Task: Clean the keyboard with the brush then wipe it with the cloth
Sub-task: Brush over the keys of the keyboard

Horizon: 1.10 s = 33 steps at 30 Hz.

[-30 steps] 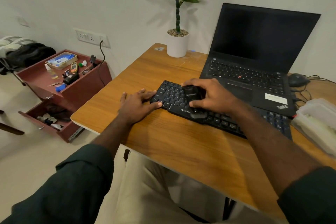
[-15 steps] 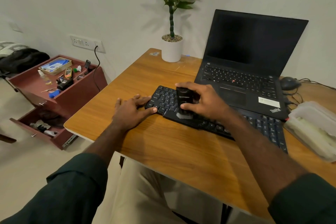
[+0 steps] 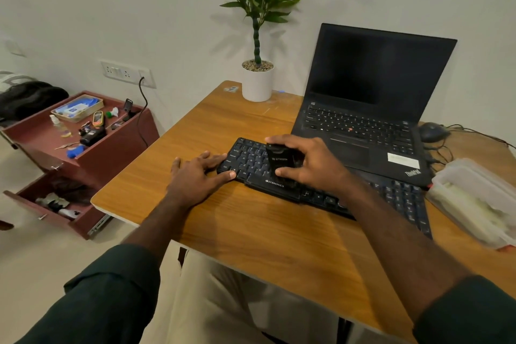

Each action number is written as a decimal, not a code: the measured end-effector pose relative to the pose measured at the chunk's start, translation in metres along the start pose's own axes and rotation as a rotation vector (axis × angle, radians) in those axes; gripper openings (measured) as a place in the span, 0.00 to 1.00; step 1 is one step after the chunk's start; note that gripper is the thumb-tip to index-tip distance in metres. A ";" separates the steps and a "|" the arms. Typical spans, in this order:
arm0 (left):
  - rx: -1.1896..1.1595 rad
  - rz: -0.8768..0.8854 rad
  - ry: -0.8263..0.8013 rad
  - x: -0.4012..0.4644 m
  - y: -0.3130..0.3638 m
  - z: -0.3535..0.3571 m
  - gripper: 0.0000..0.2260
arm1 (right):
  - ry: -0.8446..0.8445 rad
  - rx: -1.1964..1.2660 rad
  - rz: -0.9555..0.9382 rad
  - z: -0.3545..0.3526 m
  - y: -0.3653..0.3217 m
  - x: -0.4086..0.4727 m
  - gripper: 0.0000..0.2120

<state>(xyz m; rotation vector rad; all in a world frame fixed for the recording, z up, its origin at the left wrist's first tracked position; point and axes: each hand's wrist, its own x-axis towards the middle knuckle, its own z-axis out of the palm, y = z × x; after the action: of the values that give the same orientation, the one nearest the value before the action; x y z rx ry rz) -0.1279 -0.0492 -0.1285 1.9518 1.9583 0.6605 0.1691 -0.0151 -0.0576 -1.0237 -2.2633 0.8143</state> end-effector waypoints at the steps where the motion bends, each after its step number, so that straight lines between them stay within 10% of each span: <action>1: -0.001 -0.002 0.002 0.000 0.000 0.000 0.35 | -0.027 -0.006 -0.003 -0.005 0.000 -0.002 0.32; 33: 0.009 -0.015 -0.002 0.001 0.003 -0.001 0.37 | 0.038 0.071 0.020 -0.035 0.021 -0.053 0.32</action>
<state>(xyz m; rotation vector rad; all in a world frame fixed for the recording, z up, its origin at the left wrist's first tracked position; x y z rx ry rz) -0.1263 -0.0479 -0.1261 1.9409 1.9760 0.6460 0.2331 -0.0345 -0.0597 -1.0224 -2.1793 0.8696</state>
